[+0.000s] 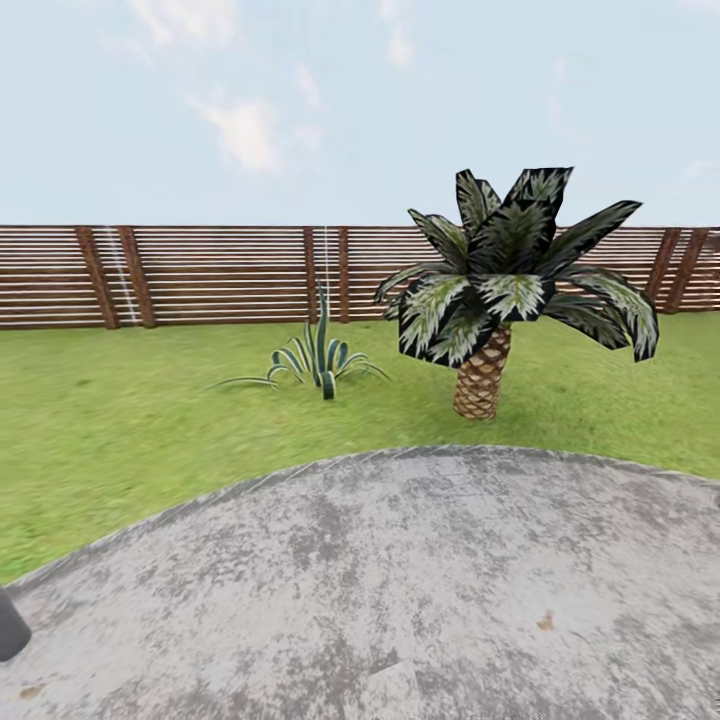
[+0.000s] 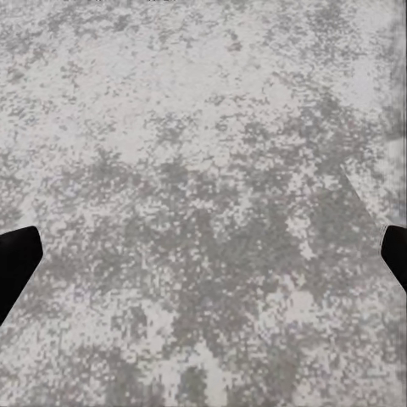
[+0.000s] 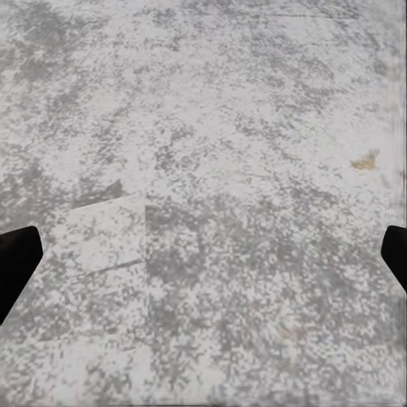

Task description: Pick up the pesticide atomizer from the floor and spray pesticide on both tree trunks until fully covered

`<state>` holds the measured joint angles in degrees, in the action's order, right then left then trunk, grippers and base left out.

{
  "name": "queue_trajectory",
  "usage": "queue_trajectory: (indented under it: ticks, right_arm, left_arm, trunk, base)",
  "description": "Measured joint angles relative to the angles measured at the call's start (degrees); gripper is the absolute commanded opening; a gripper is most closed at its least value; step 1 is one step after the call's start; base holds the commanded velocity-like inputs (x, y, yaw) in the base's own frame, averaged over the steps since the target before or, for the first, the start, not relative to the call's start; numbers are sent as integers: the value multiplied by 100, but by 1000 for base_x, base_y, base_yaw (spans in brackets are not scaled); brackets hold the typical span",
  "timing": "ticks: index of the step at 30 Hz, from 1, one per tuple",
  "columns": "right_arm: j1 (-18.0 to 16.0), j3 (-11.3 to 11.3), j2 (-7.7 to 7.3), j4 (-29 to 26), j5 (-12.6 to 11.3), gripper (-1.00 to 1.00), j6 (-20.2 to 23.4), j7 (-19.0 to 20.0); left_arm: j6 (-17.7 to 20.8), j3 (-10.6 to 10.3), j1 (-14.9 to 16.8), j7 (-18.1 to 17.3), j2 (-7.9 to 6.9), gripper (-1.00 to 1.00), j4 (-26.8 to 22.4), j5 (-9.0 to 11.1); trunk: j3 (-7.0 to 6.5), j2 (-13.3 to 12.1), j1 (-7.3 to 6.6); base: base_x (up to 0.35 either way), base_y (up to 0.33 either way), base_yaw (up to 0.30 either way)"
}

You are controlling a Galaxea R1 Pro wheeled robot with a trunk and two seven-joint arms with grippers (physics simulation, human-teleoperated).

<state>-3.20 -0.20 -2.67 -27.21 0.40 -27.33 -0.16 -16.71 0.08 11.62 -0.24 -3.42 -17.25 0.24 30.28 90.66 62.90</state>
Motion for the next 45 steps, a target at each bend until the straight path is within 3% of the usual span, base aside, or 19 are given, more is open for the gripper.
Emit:
queue_trajectory:
  ticks: [45]
  right_arm:
    - [0, -3, 3, 9, 0, 100, 0, 0]
  left_arm:
    - [1, 8, -1, 17, -2, 100, 0, 6]
  trunk:
    - [958, 1805, 989]
  base:
    - [0, 0, -247]
